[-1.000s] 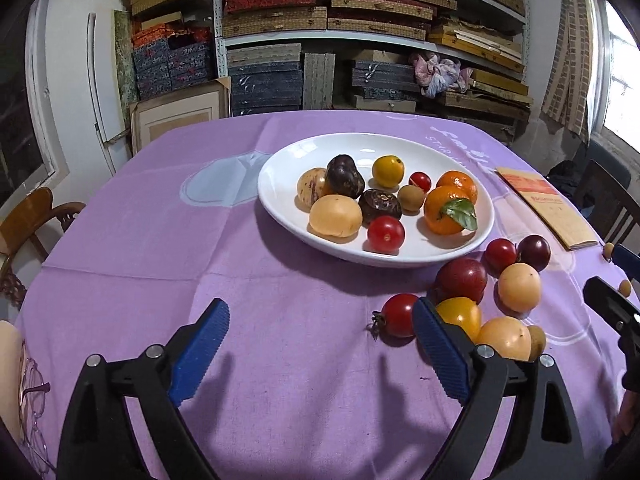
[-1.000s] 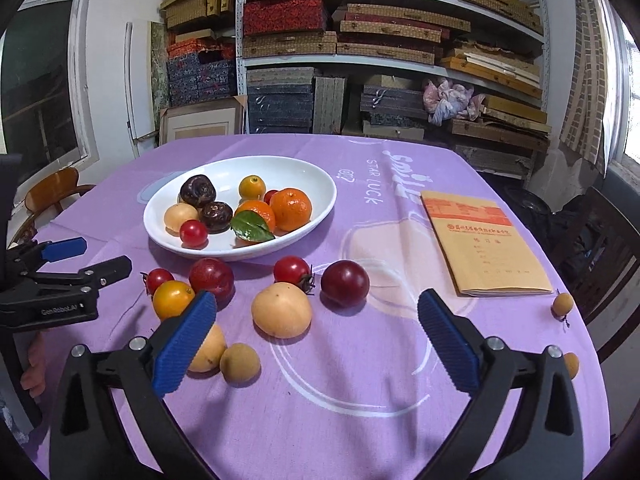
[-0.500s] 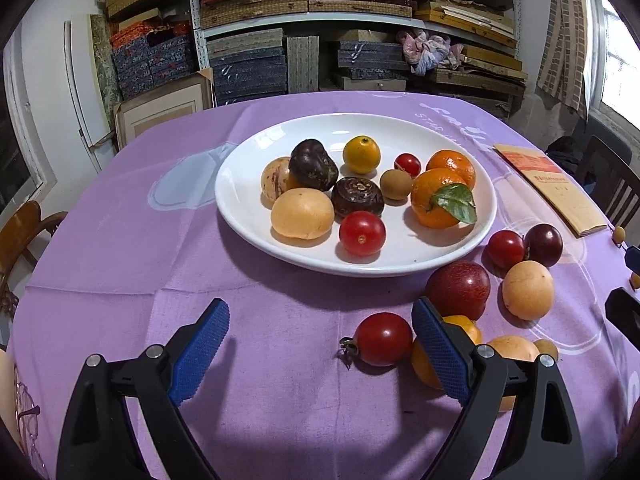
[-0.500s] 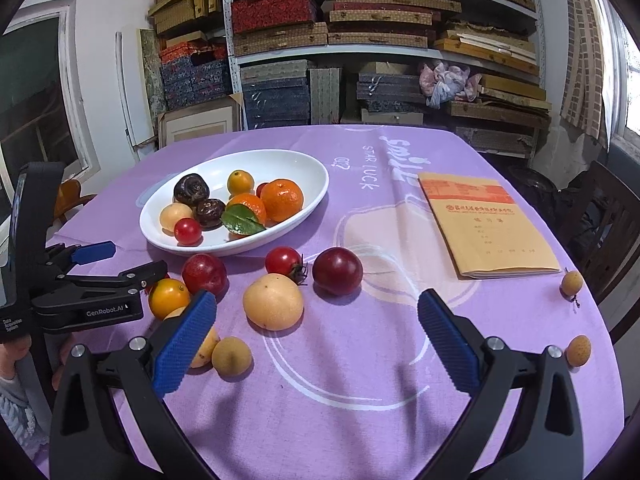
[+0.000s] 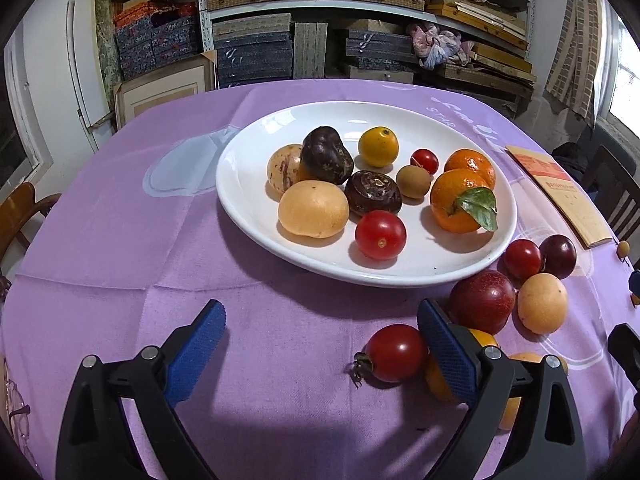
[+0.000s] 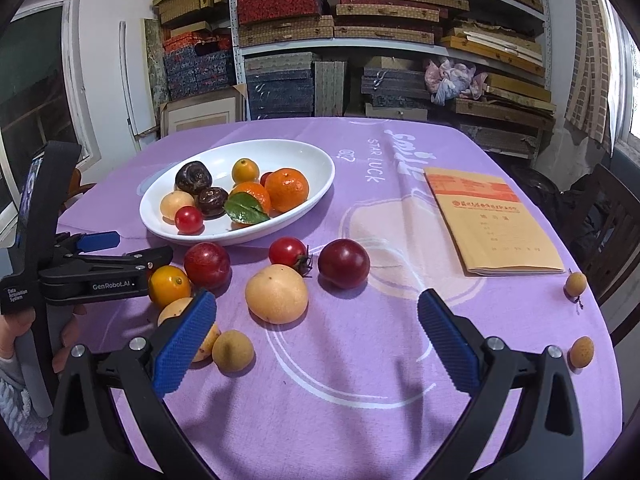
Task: Organize fruits
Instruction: 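Move the open left gripper toward the red tomato with green stem, then close the left gripper around the stemmed red tomato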
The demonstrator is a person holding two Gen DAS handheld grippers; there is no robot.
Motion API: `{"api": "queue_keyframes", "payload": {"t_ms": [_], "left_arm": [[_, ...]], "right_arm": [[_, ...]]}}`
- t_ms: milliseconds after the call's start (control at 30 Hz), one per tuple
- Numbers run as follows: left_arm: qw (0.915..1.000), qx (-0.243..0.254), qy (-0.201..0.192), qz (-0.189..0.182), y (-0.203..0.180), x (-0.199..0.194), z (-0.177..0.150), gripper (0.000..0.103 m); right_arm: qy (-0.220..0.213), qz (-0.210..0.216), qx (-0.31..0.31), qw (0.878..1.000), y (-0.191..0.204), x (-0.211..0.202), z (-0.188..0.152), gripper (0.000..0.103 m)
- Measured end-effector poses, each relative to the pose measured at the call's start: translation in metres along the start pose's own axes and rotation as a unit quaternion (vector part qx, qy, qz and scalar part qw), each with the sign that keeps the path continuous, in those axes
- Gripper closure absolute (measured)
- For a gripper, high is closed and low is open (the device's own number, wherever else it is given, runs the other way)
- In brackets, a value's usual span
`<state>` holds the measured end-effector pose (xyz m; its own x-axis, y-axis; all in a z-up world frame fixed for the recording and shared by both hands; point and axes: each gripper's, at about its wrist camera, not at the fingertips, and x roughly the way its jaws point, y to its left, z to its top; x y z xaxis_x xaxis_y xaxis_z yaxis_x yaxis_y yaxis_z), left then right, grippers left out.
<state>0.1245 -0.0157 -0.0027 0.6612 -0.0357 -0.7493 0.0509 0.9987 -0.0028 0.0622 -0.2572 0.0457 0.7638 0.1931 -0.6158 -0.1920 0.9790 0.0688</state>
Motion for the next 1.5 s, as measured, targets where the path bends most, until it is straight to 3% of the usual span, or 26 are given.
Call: {"api": "queue_keyframes", "payload": {"t_ms": [300,633,833,1067,1133,1200,1500], "left_arm": [[0.9994,0.021,0.002,0.028,0.009,-0.011,-0.014,0.004],[0.9997,0.014,-0.011,0.014,0.019,-0.02,-0.02,0.006],[1.0,0.002,-0.005,-0.002,0.027,-0.023,-0.023,0.013],[0.9984,0.053,-0.015,-0.011,0.009,-0.043,-0.046,0.013],[0.9982,0.055,-0.019,-0.015,0.008,-0.045,-0.048,0.015],[0.9983,0.052,-0.014,-0.025,0.009,-0.044,-0.049,0.026],[0.9968,0.059,0.009,-0.053,0.001,-0.052,-0.069,0.026]], "right_arm": [[0.0,0.003,-0.006,1.0,0.004,0.001,-0.002,0.004],[-0.002,0.004,-0.008,1.0,0.005,-0.001,-0.003,0.004],[-0.005,0.004,-0.01,1.0,0.005,-0.002,-0.003,0.004],[-0.004,0.006,-0.015,1.0,0.007,-0.003,-0.003,0.004],[-0.004,0.006,-0.016,1.0,0.007,-0.003,-0.002,0.004],[-0.004,0.005,-0.017,1.0,0.007,-0.003,-0.002,0.004],[-0.002,0.006,-0.016,1.0,0.006,-0.003,-0.002,0.004]]}}
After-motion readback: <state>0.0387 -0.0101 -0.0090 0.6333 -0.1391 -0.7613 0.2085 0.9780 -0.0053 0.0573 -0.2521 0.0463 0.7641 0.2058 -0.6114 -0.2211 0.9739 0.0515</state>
